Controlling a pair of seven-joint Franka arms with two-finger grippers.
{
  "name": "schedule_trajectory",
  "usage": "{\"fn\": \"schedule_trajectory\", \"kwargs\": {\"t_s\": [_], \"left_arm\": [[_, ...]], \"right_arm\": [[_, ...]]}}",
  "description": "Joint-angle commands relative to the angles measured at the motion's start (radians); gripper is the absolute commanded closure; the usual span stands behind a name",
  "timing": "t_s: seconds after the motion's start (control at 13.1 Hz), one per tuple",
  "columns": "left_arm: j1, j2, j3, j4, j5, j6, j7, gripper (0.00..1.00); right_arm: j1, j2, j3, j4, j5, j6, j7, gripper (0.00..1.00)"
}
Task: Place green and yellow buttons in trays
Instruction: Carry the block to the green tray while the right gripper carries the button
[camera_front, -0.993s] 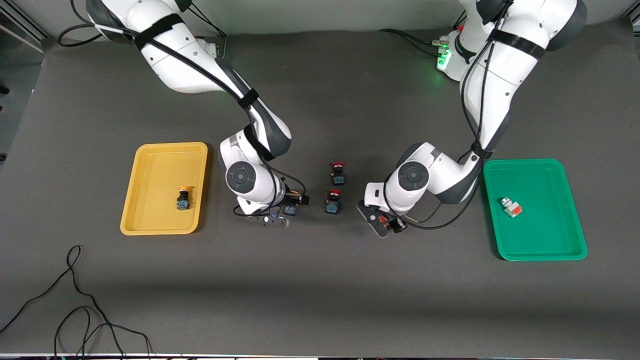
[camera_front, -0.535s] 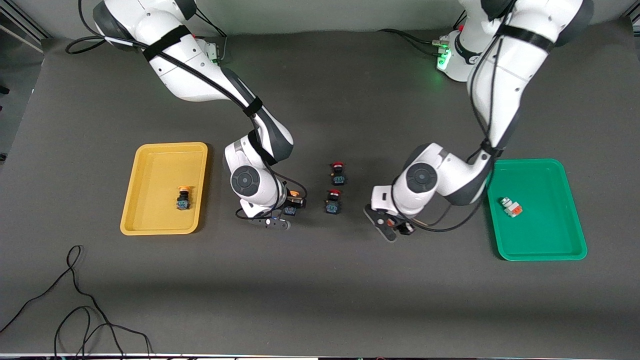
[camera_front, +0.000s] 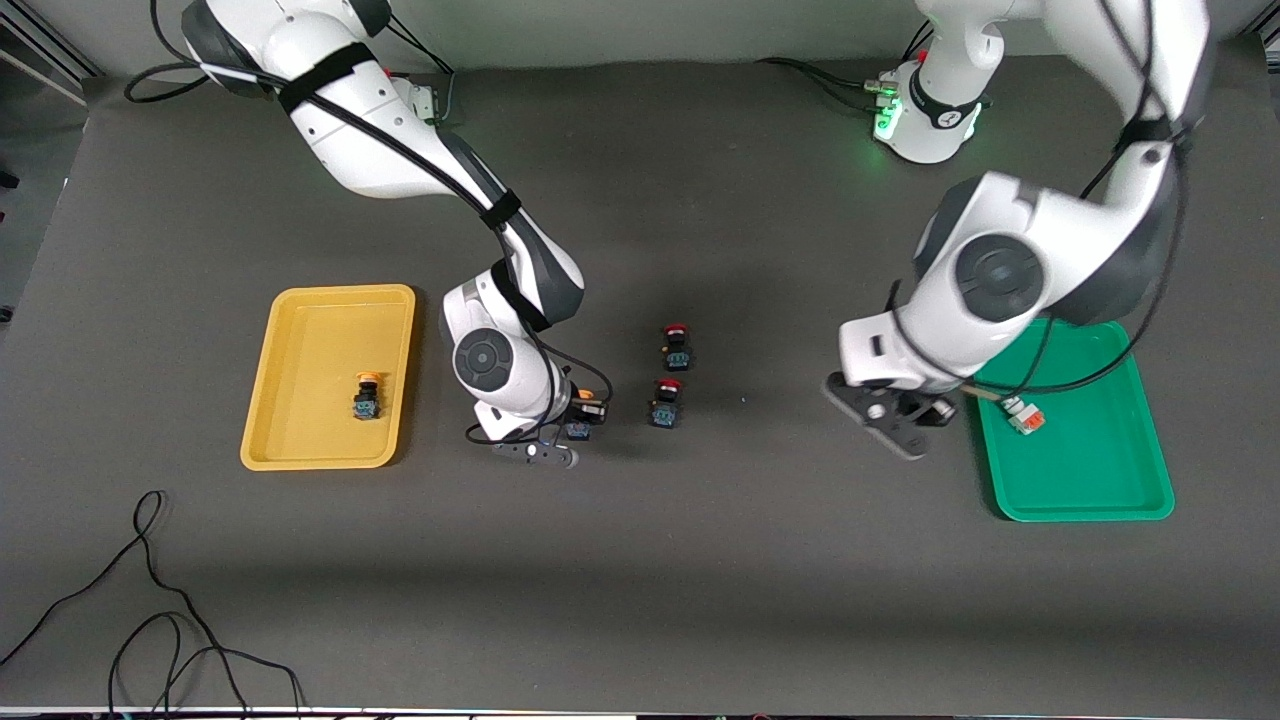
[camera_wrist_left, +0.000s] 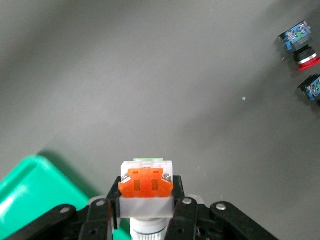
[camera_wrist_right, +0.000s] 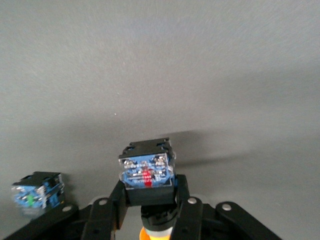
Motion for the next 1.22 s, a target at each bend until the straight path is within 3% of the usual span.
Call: {"fn": "schedule_trajectory", "kwargs": {"t_s": [0.0, 0.23, 0.38, 0.53, 0.92, 1.15], "left_arm": [[0.158, -0.053, -0.002, -0.039, -0.051, -0.074, 0.01, 0.78], [0.376, -0.047, 0.001, -0.045, -0.08, -0.154, 0.013, 0.78], [0.489, -0.012, 0.005, -0.048, -0.045, -0.147, 0.013, 0.76], [0.587, 0.037, 0.005, -0.048, 0.026, -0.114, 0.016, 0.76], [0.669, 0.151, 0.019, -0.203, 0.101, 0.23, 0.018, 0.79], [0.666, 0.231, 0.047, -0.2, 0.112, 0.294, 0.002, 0.8]], "right_arm": [[0.015, -0.142, -0.054, -0.012, -0.021, -0.163, 0.027, 1.0], [0.014, -0.274, -0.121, -0.012, -0.031, -0.327, 0.013, 1.0], [0.009, -0.344, -0.165, -0.012, -0.107, -0.418, -0.008, 1.0], [0.003, -0.39, -0.231, -0.01, -0.115, -0.482, -0.089, 1.0], [0.003, -0.463, -0.435, -0.012, -0.106, -0.624, -0.403, 1.0], [0.003, -0.464, -0.541, -0.021, -0.1, -0.638, -0.6, 1.0]]}}
